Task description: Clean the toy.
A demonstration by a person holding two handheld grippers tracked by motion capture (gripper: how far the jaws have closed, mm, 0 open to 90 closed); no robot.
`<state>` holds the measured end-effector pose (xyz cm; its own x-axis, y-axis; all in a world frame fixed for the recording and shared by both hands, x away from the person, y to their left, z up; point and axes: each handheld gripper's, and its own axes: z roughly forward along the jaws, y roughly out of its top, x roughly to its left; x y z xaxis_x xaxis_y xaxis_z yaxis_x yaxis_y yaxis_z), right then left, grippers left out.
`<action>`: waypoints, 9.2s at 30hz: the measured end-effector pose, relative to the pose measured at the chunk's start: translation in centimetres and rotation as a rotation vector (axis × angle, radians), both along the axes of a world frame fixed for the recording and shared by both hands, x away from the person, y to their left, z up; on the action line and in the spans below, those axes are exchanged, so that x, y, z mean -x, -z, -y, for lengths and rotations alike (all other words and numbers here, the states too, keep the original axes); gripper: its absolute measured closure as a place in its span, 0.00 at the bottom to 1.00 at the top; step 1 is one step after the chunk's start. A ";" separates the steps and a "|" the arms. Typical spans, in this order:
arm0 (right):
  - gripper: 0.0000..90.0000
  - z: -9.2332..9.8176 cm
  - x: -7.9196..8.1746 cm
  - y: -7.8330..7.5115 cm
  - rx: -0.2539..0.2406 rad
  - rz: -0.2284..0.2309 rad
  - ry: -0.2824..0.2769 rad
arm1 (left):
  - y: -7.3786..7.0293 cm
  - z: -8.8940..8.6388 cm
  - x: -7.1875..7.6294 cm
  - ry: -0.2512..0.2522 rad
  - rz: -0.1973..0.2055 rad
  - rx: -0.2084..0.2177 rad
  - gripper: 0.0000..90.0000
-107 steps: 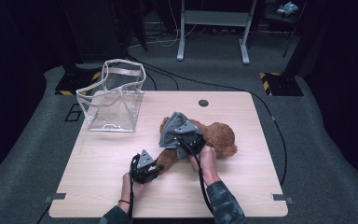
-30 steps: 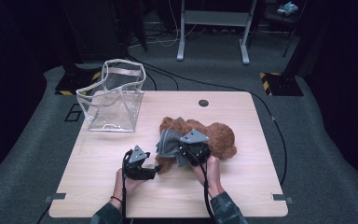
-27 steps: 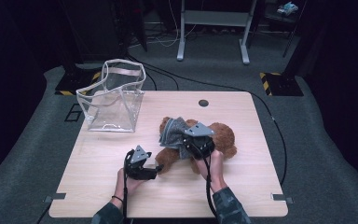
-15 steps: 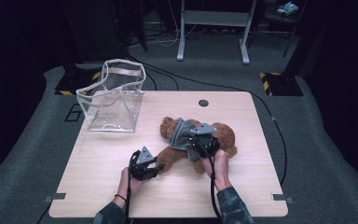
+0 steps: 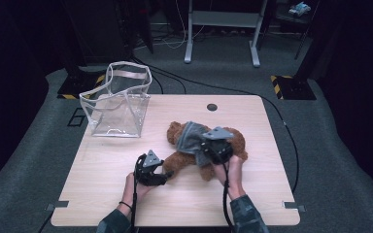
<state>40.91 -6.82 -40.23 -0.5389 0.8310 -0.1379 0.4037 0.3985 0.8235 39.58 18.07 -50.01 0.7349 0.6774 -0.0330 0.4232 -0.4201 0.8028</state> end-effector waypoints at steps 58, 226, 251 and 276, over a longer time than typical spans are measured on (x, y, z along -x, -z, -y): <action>0.89 -0.8 0.7 7.5 0.021 -0.269 0.020 | 2.5 0.2 -0.4 -0.023 0.049 0.036 0.66; 0.90 14.6 -5.9 8.8 -0.117 -0.393 0.413 | 2.6 0.4 -0.2 -0.023 0.074 0.022 0.66; 0.90 12.0 0.6 5.2 -0.116 -0.172 0.308 | 2.5 0.4 -0.1 -0.022 0.072 0.022 0.66; 0.90 5.6 1.7 6.0 -0.058 -0.165 0.102 | 2.5 0.3 -0.2 -0.014 0.064 0.021 0.66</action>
